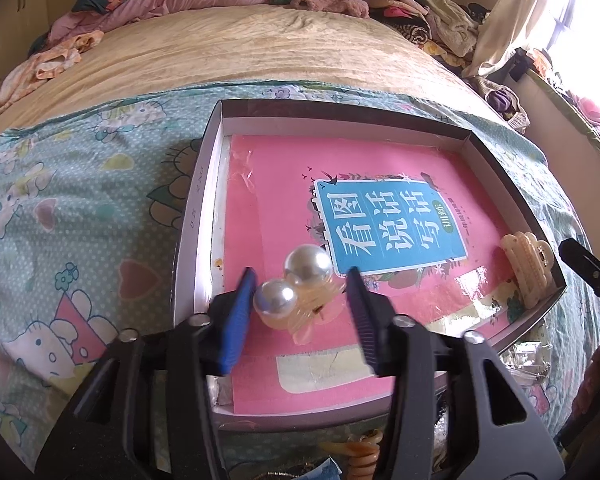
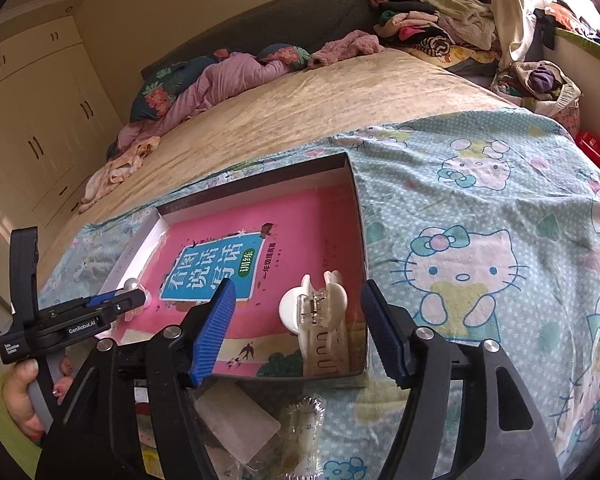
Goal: Organize jewelry
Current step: 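Carry the pearl earrings into the pink box while the right tool sets the clip there, then grasp the bagged yellow bangles with the left tool while the right grasps the clear bag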
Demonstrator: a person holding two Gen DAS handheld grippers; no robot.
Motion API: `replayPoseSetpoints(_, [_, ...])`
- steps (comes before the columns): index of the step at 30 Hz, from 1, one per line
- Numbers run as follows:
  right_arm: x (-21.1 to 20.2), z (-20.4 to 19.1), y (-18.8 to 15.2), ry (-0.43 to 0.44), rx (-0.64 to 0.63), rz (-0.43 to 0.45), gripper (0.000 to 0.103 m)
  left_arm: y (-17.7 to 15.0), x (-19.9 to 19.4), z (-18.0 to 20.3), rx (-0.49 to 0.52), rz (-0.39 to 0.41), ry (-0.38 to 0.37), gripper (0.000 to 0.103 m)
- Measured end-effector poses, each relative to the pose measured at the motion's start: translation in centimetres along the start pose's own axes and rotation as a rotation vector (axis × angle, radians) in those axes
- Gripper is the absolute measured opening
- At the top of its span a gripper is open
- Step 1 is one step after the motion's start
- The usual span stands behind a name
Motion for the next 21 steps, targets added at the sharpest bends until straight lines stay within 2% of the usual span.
replayPoseSetpoints(5, [-1.4, 0.3, 0.2, 0.013, 0.026, 0.018, 0.076, 0.2, -0.9, 0.1, -0.003, 0.015, -0.001, 0.059])
replayPoseSetpoints(6, [-1.8, 0.4, 0.2, 0.016, 0.031, 0.02, 0.076, 0.2, -1.3, 0.1, -0.007, 0.019, -0.002, 0.063])
replayPoseSetpoints(8, [-2.5, 0.4, 0.1, 0.019, 0.036, 0.025, 0.076, 0.5, -2.3, 0.2, -0.012, 0.043, -0.006, 0.065])
replayPoseSetpoints(9, [-3.0, 0.3, 0.0, 0.019, 0.035, 0.027, 0.076, 0.6, -2.8, 0.3, -0.012, 0.054, -0.007, 0.075])
replayPoseSetpoints(11, [-3.9, 0.2, 0.0, 0.02, 0.033, 0.038, 0.076, 1.0, -4.2, 0.4, -0.013, 0.082, -0.011, 0.085])
replayPoseSetpoints(14, [-5.2, 0.0, 0.1, 0.031, 0.037, 0.055, 0.076, 1.1, -5.9, 0.6, -0.012, 0.109, -0.021, 0.087])
replayPoseSetpoints(16, [-5.9, -0.2, 0.0, 0.039, 0.039, 0.058, 0.076, 1.1, -7.0, 0.5, -0.014, 0.125, -0.02, 0.093])
replayPoseSetpoints(21, [-7.3, -1.3, -0.2, 0.055, 0.024, 0.064, 0.076, 0.6, -9.0, 0.7, -0.013, 0.146, -0.028, 0.093])
Point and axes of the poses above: each gripper's, at about its wrist camera, not at the fingertips, and x roughly the way its jaws point, z to its right, y to its top, the point moved 10 cm from there along x, roughly the way its jaws point, and after that the axes turned 6 degrees about -y, right-handed, at the moved point
